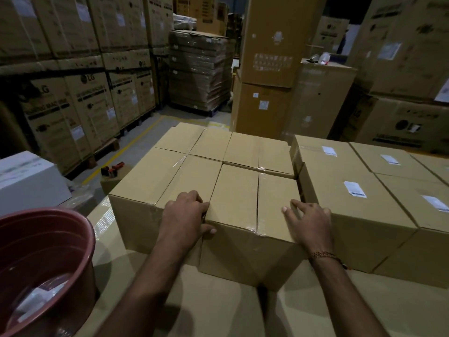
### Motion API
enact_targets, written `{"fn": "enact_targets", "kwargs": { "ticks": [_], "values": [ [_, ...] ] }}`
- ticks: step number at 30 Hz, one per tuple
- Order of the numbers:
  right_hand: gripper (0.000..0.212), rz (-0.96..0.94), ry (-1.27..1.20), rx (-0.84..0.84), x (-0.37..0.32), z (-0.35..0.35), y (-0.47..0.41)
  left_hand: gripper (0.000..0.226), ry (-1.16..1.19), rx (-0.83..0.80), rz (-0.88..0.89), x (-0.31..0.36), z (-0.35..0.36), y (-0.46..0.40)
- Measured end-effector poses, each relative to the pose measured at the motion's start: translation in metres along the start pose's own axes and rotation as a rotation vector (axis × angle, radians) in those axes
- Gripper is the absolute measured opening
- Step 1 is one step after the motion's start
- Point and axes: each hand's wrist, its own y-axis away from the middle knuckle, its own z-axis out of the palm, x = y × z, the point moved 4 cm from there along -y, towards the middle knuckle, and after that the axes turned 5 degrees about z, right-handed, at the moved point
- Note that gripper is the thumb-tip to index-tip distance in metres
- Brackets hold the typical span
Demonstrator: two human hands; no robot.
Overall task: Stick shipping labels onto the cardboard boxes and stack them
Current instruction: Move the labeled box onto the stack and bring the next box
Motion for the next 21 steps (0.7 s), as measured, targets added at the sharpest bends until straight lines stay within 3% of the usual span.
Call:
{"fn": "enact_targets", "kwargs": {
  "ticks": [21],
  "values": [
    [0.051, -0.006, 0.012, 0.022, -0.003, 0.001, -0.01, 0.067, -0.076, -0.092, -0.034, 0.005, -0.003, -0.013]
  ]
}}
